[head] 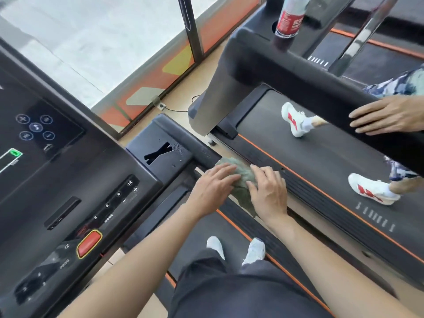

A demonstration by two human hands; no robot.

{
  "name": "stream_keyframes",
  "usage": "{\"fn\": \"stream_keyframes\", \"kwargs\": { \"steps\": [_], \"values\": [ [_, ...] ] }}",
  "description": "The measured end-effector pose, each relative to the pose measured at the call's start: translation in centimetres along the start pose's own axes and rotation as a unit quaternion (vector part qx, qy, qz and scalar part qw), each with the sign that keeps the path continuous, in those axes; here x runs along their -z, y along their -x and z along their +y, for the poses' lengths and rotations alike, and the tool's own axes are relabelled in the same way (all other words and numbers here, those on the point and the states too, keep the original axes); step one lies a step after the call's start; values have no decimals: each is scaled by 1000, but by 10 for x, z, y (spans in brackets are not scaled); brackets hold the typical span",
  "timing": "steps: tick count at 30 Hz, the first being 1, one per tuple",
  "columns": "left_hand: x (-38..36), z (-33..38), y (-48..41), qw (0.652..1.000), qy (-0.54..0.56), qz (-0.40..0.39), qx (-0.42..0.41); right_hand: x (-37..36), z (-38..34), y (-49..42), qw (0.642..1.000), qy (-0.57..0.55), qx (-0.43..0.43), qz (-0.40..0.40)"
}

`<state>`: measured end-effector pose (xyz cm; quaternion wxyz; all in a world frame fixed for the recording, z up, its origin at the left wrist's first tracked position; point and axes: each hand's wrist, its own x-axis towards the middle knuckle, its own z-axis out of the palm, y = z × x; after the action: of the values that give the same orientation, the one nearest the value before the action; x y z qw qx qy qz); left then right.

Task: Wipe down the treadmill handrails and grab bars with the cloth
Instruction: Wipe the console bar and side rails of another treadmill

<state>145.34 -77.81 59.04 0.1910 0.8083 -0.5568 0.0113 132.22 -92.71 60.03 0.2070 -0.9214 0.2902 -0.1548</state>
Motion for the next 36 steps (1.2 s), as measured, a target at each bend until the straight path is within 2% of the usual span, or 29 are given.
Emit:
{"fn": "stream_keyframes", "kwargs": {
  "steps": [2,4,6,9,12,16,23,27,32,36],
  "values": [
    [-5,-7,-5,998,-2,-66,-8,1,2,-5,999,0,-3,36],
    [-4,-13,-13,995,0,-99,-31,1,1,-7,997,-41,34,61],
    [1,-21,-21,991,2,-114,-67,0,-3,-5,992,-93,85,9],
    [9,-43,-28,982,-12,-141,-123,-5,-9,0,985,-85,85,-126],
    [15,-63,-34,978,-3,-154,-140,-10,-12,-9,985,-61,54,-155],
    [22,-86,-40,980,3,-126,-154,-18,-24,-29,977,-33,77,-196],
    [35,-139,-46,984,-4,-146,-104,-49,-61,-62,968,50,149,-195],
    [47,-159,-41,992,6,-113,-61,-62,-85,-87,961,62,150,-225],
    [59,-182,-33,999,3,-52,-15,-79,-112,-112,958,71,163,-226],
    [69,-197,-27,995,-28,-80,62,-93,-132,-137,951,82,188,-230]
  ]
}}
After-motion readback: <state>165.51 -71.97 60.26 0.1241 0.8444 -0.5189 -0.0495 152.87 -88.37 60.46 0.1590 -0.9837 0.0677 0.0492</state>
